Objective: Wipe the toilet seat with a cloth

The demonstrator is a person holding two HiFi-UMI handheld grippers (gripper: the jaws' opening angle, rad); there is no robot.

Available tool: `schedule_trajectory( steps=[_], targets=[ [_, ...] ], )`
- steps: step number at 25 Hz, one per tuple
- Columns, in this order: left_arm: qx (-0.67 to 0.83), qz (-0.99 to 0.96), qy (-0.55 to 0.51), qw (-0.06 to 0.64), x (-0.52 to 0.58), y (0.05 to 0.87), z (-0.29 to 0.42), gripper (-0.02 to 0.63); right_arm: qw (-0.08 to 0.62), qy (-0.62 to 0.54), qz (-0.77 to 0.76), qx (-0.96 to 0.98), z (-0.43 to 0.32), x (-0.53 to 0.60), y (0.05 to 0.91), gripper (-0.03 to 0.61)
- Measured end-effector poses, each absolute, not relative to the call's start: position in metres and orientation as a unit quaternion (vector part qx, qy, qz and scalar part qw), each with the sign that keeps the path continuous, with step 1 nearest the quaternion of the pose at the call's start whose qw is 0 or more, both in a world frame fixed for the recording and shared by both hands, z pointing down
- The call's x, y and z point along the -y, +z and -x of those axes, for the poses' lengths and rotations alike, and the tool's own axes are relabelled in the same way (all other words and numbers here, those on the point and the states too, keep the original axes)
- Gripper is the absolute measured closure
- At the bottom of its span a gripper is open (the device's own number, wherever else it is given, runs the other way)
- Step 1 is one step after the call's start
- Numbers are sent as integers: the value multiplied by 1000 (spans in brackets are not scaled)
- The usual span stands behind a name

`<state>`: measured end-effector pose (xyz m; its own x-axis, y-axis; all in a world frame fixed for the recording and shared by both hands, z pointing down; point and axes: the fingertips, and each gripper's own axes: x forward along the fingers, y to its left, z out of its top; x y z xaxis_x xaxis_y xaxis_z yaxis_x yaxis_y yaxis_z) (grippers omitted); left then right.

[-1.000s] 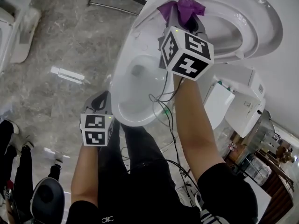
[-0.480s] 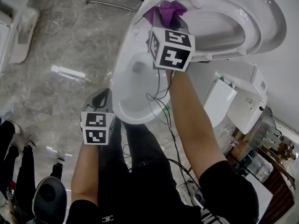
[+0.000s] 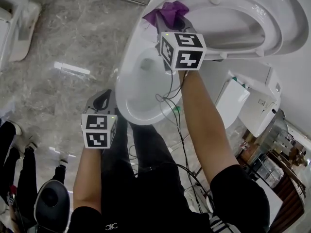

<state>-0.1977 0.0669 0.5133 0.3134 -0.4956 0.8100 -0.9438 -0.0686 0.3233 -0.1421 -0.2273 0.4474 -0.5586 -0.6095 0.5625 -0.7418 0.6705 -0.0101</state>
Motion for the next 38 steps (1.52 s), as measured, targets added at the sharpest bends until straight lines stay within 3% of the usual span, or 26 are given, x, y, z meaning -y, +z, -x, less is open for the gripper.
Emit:
schedule_trajectory(
  steps=[7, 18, 21, 26, 31, 38],
  targets=[
    [506, -703, 268, 421, -53, 513, 176, 609, 306, 87, -280, 906, 154, 197, 475, 495],
    [502, -691, 292, 430, -56, 525, 170, 611, 346, 122, -387, 846, 147, 221, 547, 494],
    [503, -689, 298, 428, -54, 526, 168, 611, 323, 200, -424, 822, 132, 225, 569, 495],
    [497, -693, 307, 423, -48, 530, 160, 611, 301, 198, -439, 823, 128, 226, 571, 494],
    [484, -699, 313, 423, -45, 535, 144, 611, 244, 271, -460, 810, 106, 226, 573, 495],
    [459, -714, 323, 419, -42, 537, 116, 611, 229, 321, -490, 777, 52, 219, 585, 494]
  ],
)
